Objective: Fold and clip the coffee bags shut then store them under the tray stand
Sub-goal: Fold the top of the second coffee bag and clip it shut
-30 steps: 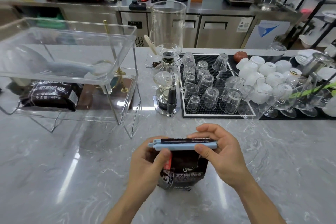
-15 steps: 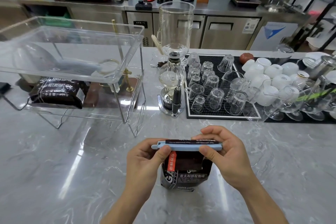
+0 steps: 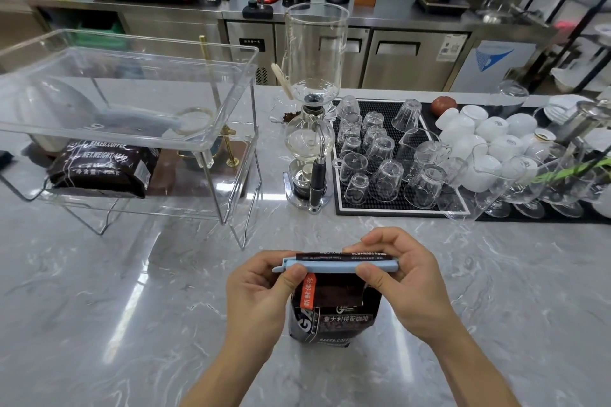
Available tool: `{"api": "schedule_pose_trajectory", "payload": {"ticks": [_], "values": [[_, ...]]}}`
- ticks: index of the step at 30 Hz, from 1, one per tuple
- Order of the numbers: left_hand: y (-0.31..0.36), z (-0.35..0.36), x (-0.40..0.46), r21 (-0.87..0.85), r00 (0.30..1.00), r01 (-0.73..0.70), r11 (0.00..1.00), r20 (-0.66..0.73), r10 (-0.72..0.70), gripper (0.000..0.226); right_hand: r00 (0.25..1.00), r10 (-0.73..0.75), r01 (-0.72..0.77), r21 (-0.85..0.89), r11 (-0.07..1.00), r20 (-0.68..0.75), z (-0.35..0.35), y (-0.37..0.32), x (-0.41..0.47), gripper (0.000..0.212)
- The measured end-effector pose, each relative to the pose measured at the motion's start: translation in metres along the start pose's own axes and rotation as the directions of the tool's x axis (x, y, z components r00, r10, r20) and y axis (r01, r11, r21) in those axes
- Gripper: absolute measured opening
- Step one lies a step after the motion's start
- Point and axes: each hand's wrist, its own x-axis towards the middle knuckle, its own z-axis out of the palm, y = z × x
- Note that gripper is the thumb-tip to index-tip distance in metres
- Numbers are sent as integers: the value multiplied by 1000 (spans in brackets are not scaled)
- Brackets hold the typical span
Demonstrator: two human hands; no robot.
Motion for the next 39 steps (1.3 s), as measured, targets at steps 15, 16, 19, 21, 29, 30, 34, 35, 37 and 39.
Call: {"api": "schedule_pose_trajectory", "payload": {"ticks": [15,16,19,21,29,30,34,35,37,39], "values": [[1,11,0,43,993,17,999,118,-22,13,998,6,-9,-47,999,-67,11,5,-6,39],[-1,11,0,43,993,3,999,121,-8,12,997,-4,0,-55,999,-76,11,6,-6,39],[-1,13,-2,35,992,-19,999,123,15,11,995,-24,20,-37,999,-95,12,8,-8,33],[-3,14,-2,26,992,-19,999,124,16,11,995,-31,28,-29,999,-91,12,8,-8,31],[-14,12,0,86,996,-34,996,80,27,26,997,6,-6,-4,1000,-82,11,17,-7,39],[-19,12,-2,101,996,-41,994,84,32,24,995,10,-9,4,1000,-98,12,22,-8,40],[-35,10,-12,189,989,-90,978,137,64,20,974,27,-38,-45,998,-227,23,40,-19,45],[-38,9,-14,198,985,-105,975,153,75,21,966,55,-71,-56,996,-251,27,44,-22,56],[-44,7,-13,225,982,-133,965,163,97,33,955,86,-98,-28,995,-285,33,54,-27,68],[-49,7,-10,246,978,-161,956,172,120,39,943,74,-83,-13,997,-325,36,61,-28,69]]}}
